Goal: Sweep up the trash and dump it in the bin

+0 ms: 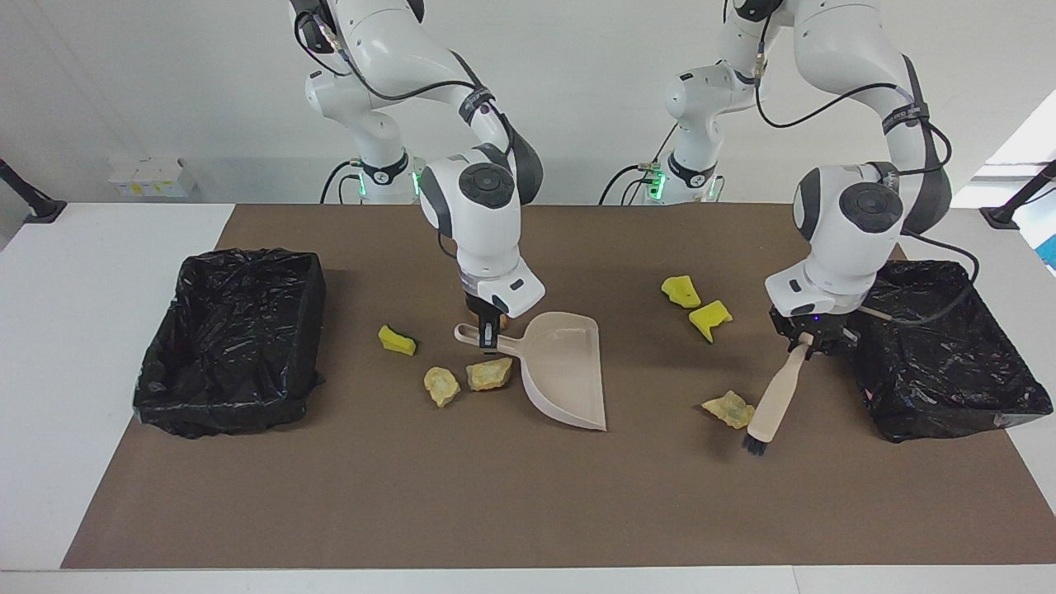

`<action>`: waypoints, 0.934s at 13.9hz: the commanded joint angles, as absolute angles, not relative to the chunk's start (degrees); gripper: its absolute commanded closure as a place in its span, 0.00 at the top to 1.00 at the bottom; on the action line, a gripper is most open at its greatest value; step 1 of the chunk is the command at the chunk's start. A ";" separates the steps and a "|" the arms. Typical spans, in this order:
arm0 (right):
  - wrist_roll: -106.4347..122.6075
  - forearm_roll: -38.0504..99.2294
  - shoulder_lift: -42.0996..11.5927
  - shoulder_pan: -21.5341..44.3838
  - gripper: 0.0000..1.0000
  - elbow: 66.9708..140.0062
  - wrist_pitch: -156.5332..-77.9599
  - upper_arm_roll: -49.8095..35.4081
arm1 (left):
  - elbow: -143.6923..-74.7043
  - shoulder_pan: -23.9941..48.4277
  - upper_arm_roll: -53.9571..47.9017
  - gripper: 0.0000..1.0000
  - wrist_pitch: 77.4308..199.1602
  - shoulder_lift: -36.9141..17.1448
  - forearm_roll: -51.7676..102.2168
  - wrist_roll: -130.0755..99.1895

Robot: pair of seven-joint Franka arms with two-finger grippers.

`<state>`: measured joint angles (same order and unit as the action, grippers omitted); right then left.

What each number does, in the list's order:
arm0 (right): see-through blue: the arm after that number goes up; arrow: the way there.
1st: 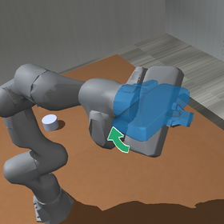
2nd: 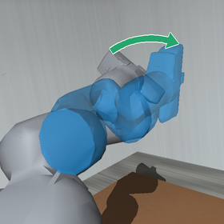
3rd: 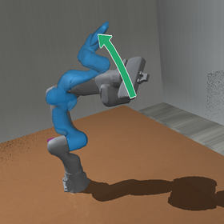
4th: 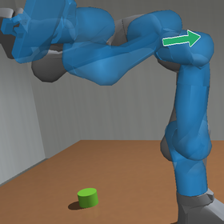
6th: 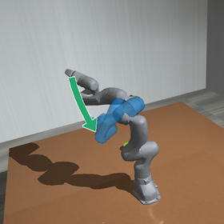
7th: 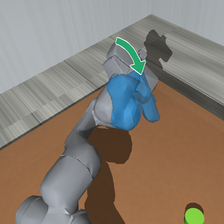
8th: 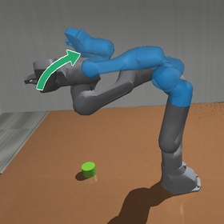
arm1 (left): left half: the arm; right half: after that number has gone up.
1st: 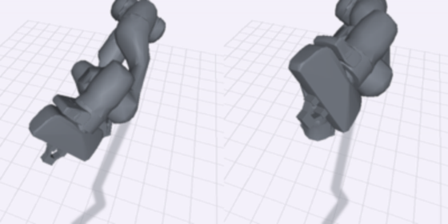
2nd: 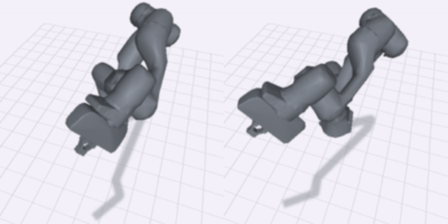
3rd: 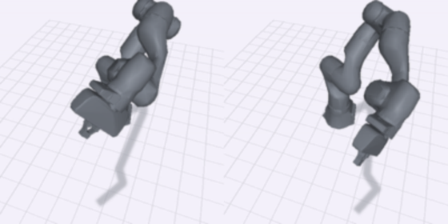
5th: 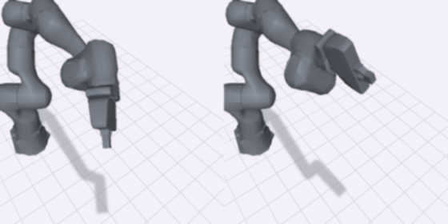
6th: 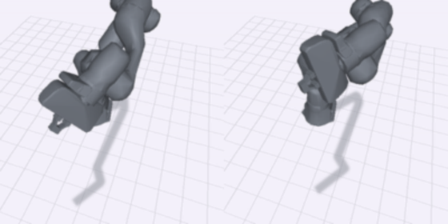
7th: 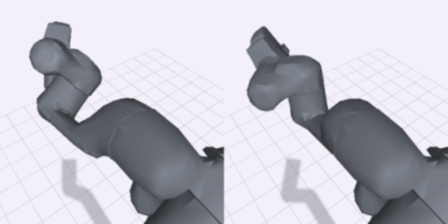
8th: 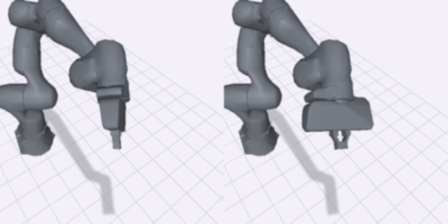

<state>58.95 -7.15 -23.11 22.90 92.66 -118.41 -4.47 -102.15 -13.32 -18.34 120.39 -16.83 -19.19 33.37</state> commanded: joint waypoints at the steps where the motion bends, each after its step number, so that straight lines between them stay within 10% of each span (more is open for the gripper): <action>1: 61.17 -8.35 -22.50 22.24 0.00 94.13 -119.00 -4.83 | -93.54 -13.62 -18.81 0.00 121.02 -24.15 -23.89 38.40; 6: 60.74 -8.26 -22.41 22.59 0.00 94.13 -118.21 -4.83 | -91.14 -12.93 -18.81 0.00 122.35 -27.95 -24.43 45.51; 13: 59.68 -8.09 -22.41 22.50 0.00 94.04 -118.39 -4.83 | -101.30 -12.48 -19.25 0.00 112.68 -20.06 -23.56 60.56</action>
<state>58.95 -7.50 -23.11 22.89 92.94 -118.41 -4.47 -93.96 -12.99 -19.66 113.83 -25.97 -23.29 58.78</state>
